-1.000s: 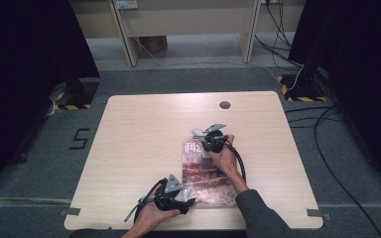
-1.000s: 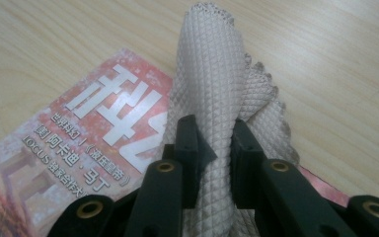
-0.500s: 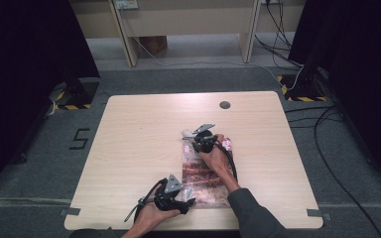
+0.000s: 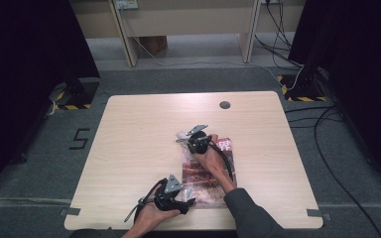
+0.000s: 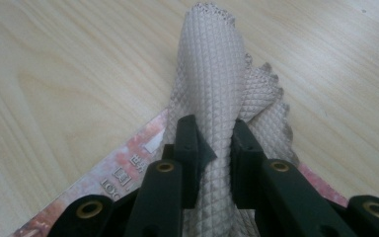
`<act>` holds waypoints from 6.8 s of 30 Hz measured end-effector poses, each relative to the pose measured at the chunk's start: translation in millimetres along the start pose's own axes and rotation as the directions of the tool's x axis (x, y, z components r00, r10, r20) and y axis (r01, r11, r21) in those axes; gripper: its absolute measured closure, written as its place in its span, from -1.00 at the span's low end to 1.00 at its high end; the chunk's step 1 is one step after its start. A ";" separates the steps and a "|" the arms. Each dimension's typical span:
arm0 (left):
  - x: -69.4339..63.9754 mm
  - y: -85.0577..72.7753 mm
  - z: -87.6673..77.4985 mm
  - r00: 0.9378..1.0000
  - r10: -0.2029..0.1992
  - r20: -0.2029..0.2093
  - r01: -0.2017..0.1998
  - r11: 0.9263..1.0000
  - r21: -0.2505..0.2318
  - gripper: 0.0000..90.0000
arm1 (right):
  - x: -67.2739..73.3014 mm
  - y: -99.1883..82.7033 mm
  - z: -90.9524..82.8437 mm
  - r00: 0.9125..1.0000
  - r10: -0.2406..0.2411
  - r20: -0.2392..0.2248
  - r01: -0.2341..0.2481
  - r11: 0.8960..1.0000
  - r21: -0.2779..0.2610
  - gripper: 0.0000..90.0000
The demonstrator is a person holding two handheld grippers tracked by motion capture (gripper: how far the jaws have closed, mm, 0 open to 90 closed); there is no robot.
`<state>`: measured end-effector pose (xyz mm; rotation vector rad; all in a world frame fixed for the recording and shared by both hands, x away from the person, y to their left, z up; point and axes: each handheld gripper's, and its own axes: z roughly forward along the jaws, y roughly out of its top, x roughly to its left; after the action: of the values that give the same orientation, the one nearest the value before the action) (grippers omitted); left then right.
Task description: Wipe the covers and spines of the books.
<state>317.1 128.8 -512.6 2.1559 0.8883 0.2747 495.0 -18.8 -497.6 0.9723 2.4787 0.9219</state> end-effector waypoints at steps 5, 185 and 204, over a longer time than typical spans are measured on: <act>0.1 0.0 -0.1 1.000 0.000 0.002 0.000 1.000 0.001 -0.39 | -0.2 2.7 3.5 0.999 -0.004 0.040 0.004 1.000 -0.004 0.74; -1.0 -1.1 -1.0 1.000 0.005 -0.006 -0.005 1.000 0.001 -0.43 | -59.0 -95.3 -80.1 0.987 0.152 0.045 -0.150 0.988 -0.032 0.70; 1.8 -1.5 -5.7 1.000 -0.007 0.008 0.007 1.000 0.012 -0.44 | -28.1 -87.2 -73.4 0.994 0.099 -0.051 -0.100 0.995 -0.028 0.69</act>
<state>315.1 134.0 -510.0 2.1632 0.8950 0.2575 436.0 -120.2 -500.1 1.0838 2.4685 1.0244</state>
